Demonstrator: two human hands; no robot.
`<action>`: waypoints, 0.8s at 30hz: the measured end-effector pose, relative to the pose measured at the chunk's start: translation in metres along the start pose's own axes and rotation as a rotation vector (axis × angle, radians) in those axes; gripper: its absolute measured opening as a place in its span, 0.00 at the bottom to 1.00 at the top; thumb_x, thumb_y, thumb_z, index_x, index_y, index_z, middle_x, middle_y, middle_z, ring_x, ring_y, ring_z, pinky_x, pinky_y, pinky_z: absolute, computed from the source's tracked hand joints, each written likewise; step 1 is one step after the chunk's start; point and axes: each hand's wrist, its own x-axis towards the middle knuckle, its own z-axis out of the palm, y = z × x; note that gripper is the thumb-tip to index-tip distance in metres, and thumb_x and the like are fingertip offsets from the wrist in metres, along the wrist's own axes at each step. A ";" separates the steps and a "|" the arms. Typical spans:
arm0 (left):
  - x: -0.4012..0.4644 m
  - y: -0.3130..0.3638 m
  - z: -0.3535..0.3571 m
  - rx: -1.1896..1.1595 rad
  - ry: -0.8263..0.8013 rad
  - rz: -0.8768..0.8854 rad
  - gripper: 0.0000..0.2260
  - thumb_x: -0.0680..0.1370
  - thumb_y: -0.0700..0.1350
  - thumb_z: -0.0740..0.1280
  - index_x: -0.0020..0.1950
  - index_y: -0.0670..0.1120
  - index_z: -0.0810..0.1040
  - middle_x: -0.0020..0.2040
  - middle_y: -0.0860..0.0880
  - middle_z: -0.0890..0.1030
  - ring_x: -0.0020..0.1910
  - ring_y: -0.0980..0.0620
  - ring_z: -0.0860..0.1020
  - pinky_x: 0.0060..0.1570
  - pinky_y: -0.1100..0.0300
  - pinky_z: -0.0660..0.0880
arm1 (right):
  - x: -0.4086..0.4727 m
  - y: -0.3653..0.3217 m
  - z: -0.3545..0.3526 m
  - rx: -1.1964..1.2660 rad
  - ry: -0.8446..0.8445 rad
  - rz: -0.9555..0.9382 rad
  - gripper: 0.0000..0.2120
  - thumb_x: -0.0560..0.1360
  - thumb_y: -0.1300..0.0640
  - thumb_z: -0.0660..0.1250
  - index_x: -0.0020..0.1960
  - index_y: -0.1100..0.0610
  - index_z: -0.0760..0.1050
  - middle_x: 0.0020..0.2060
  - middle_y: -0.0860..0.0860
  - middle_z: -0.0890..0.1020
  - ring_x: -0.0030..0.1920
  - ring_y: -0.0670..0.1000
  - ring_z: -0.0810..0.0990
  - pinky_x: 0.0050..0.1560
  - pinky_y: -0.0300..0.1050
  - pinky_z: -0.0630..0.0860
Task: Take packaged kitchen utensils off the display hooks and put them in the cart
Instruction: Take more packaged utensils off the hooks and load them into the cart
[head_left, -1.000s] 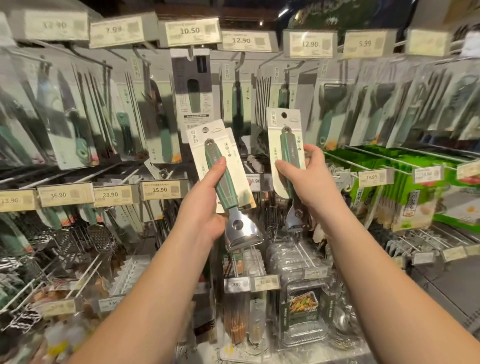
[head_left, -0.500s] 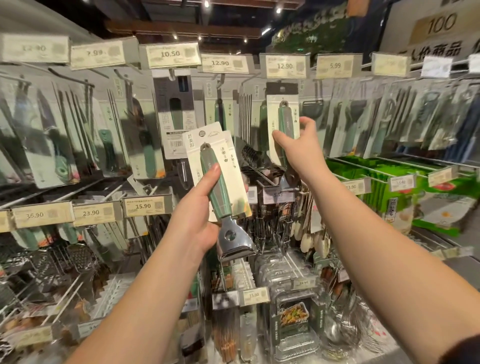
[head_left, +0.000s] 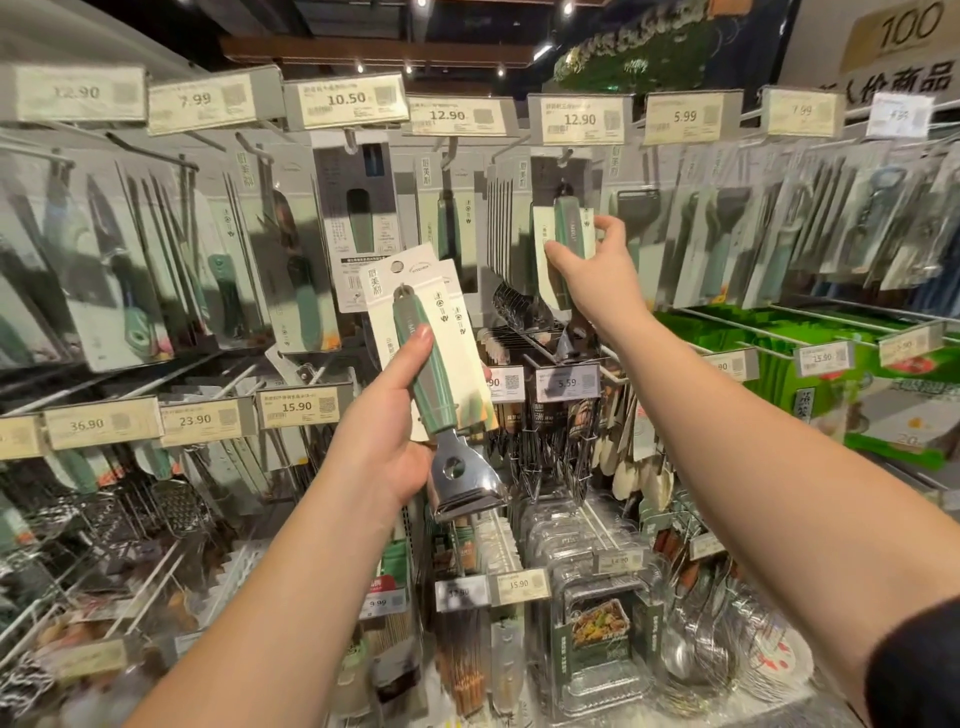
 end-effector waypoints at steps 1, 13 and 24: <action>0.000 0.000 0.000 0.003 0.002 -0.001 0.20 0.72 0.55 0.76 0.59 0.47 0.81 0.54 0.44 0.86 0.50 0.39 0.85 0.48 0.42 0.82 | 0.001 0.001 0.002 -0.013 0.010 -0.002 0.35 0.75 0.42 0.69 0.76 0.51 0.58 0.67 0.52 0.75 0.57 0.52 0.81 0.57 0.55 0.81; -0.007 0.002 0.000 0.016 0.017 -0.007 0.20 0.72 0.55 0.75 0.60 0.47 0.81 0.54 0.44 0.86 0.49 0.39 0.84 0.45 0.42 0.82 | 0.030 0.003 0.029 -0.184 0.096 0.028 0.28 0.78 0.49 0.67 0.73 0.59 0.65 0.67 0.56 0.69 0.57 0.55 0.78 0.57 0.52 0.79; -0.013 0.007 -0.007 0.015 0.036 0.023 0.17 0.73 0.55 0.74 0.57 0.46 0.81 0.51 0.44 0.87 0.49 0.41 0.85 0.51 0.42 0.81 | 0.062 0.009 0.048 -0.229 0.106 0.063 0.24 0.75 0.48 0.70 0.66 0.57 0.69 0.58 0.55 0.78 0.49 0.59 0.82 0.49 0.56 0.83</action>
